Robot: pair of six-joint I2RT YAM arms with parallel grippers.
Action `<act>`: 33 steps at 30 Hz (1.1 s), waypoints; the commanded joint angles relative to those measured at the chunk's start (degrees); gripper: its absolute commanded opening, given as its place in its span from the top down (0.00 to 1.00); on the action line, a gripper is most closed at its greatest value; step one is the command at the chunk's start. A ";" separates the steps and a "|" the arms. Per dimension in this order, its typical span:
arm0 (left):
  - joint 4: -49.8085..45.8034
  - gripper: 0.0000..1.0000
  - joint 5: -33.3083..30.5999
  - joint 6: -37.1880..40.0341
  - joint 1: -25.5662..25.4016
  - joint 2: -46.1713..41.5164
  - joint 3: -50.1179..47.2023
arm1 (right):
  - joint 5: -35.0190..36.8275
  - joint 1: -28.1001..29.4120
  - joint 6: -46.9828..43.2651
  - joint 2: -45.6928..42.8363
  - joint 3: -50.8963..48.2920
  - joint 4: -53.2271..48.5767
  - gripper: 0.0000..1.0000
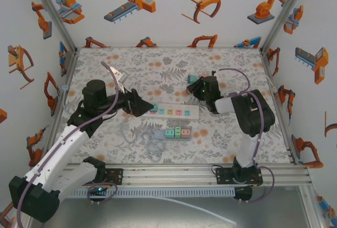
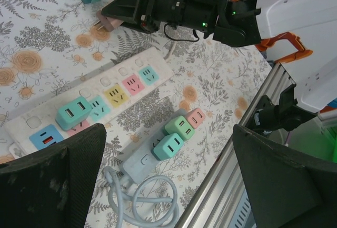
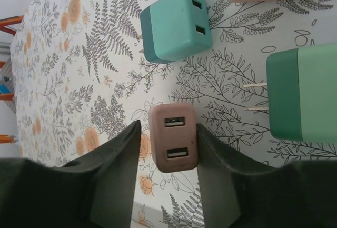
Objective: Pull the plug off the socket
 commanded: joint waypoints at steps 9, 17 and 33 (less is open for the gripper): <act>-0.55 0.03 -0.68 1.43 -0.69 2.34 1.21 | 1.63 -2.10 -0.89 -4.18 -1.53 -3.05 0.39; -2.55 0.03 -5.00 1.52 -0.94 3.05 1.42 | 2.33 -2.78 -5.86 -13.79 -2.51 -9.28 0.35; -10.39 0.03 -28.29 -3.31 -0.77 6.79 1.54 | -12.63 14.29 -63.05 -24.61 5.61 -18.66 0.36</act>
